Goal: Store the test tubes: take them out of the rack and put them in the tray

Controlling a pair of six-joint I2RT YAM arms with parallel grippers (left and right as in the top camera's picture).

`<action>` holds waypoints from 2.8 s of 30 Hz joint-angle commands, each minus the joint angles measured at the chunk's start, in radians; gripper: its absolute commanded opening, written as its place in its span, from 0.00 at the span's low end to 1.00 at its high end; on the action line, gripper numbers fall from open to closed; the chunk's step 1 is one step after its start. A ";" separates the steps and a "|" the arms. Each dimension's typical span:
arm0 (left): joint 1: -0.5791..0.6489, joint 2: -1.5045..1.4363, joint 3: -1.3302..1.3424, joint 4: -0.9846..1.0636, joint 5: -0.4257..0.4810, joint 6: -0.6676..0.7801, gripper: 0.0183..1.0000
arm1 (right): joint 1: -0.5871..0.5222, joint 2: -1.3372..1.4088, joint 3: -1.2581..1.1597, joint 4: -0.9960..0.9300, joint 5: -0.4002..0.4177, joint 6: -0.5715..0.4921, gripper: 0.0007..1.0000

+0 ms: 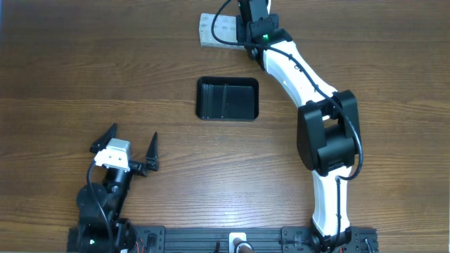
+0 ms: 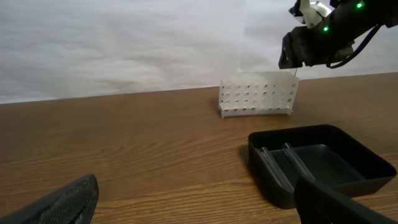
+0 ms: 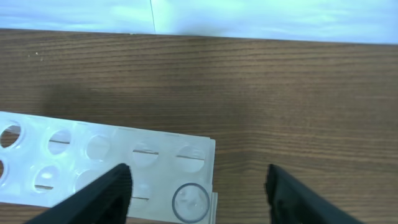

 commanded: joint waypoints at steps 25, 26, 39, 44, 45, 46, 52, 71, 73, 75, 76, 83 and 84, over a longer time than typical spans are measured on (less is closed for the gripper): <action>0.005 -0.005 -0.005 -0.001 0.012 0.011 1.00 | -0.003 0.010 0.001 0.052 0.013 0.003 0.11; 0.005 -0.005 -0.005 -0.001 0.012 0.011 1.00 | -0.003 0.000 0.001 0.052 0.013 0.003 0.12; 0.005 -0.005 -0.005 -0.001 0.012 0.011 1.00 | 0.027 -0.366 0.003 0.006 0.013 0.003 0.12; 0.005 -0.005 -0.005 -0.001 0.012 0.011 1.00 | 0.080 -0.475 0.003 -0.197 0.012 0.021 0.12; 0.005 -0.005 -0.005 -0.001 0.012 0.011 1.00 | 0.097 -0.482 0.003 -0.260 0.011 0.041 0.12; 0.005 -0.005 -0.005 -0.001 0.012 0.011 1.00 | 0.116 -0.484 0.003 -0.333 0.002 0.064 0.12; 0.005 -0.005 -0.005 -0.001 0.012 0.011 1.00 | 0.178 -0.399 -0.022 -0.621 -0.063 0.234 0.12; 0.005 -0.005 -0.005 -0.001 0.012 0.011 1.00 | 0.148 -0.114 -0.096 -0.641 -0.094 0.431 0.13; 0.005 -0.005 -0.005 -0.001 0.012 0.011 1.00 | 0.140 -0.094 -0.096 -0.633 -0.118 0.430 0.14; 0.005 -0.005 -0.005 -0.001 0.012 0.011 1.00 | 0.134 -0.077 -0.096 -0.626 -0.139 0.430 0.14; 0.005 -0.005 -0.005 -0.001 0.012 0.011 1.00 | 0.132 -0.068 -0.096 -0.623 -0.146 0.430 0.14; 0.005 -0.005 -0.005 -0.001 0.012 0.011 1.00 | 0.125 -0.023 -0.097 -0.618 -0.154 0.430 0.18; 0.005 -0.005 -0.005 -0.001 0.012 0.011 1.00 | 0.124 -0.019 -0.097 -0.615 -0.154 0.430 0.20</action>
